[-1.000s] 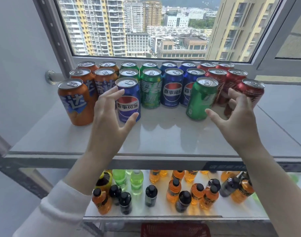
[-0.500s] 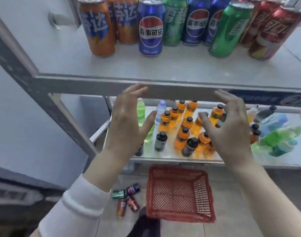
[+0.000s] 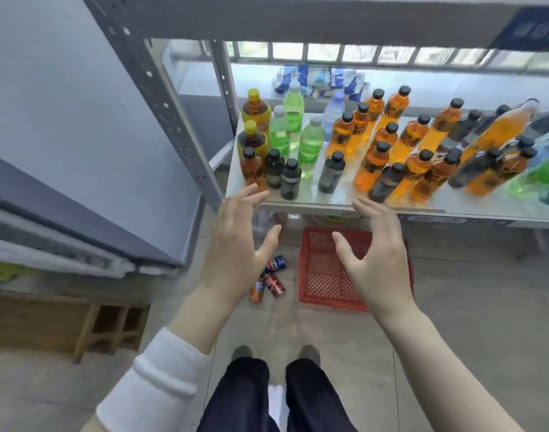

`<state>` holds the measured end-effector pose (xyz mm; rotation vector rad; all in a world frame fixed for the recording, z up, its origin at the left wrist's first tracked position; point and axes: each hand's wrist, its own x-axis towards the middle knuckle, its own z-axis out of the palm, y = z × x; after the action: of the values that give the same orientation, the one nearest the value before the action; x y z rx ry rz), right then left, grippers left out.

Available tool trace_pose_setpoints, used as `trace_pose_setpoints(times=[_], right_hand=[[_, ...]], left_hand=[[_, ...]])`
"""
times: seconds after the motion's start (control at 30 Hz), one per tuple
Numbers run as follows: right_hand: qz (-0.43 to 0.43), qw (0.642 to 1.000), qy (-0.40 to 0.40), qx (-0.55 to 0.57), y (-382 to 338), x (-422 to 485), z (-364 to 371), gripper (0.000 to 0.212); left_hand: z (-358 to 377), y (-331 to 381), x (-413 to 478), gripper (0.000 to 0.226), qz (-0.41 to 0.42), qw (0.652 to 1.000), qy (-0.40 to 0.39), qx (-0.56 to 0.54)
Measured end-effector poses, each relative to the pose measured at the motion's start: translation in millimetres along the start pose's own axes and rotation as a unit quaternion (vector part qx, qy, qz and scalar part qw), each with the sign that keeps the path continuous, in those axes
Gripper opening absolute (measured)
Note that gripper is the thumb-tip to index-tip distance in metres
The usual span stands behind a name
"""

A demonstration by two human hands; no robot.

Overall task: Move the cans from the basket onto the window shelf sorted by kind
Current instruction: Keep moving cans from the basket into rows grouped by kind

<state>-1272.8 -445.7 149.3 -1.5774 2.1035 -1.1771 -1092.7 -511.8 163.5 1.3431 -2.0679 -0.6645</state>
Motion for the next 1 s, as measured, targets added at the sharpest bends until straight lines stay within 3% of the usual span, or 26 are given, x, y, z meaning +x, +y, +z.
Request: trace_pose_setpoints(times=[0.23, 0.5, 0.8, 1.0], right_hand=[[0.037, 0.998, -0.030, -0.029, -10.3, -55.4, 71.7, 0.048], [0.088, 0.986, -0.128, -0.058, 32.5, -77.0, 159.7, 0.050], [0.128, 0.931, -0.312, -0.138, 160.9, -70.8, 284.9, 0.061], [0.115, 0.871, -0.428, -0.213, 315.4, -45.7, 427.1, 0.065]], left_hand=[[-18.3, -84.4, -50.6, 0.045, -0.047, 0.997, -0.054, 0.009], [28.7, -173.0, -71.3, 0.045, -0.138, 0.977, -0.153, 0.046], [148.9, -299.7, -71.9, 0.046, -0.204, 0.944, -0.248, 0.073], [288.1, -458.7, -58.3, 0.053, -0.202, 0.915, -0.322, 0.137]])
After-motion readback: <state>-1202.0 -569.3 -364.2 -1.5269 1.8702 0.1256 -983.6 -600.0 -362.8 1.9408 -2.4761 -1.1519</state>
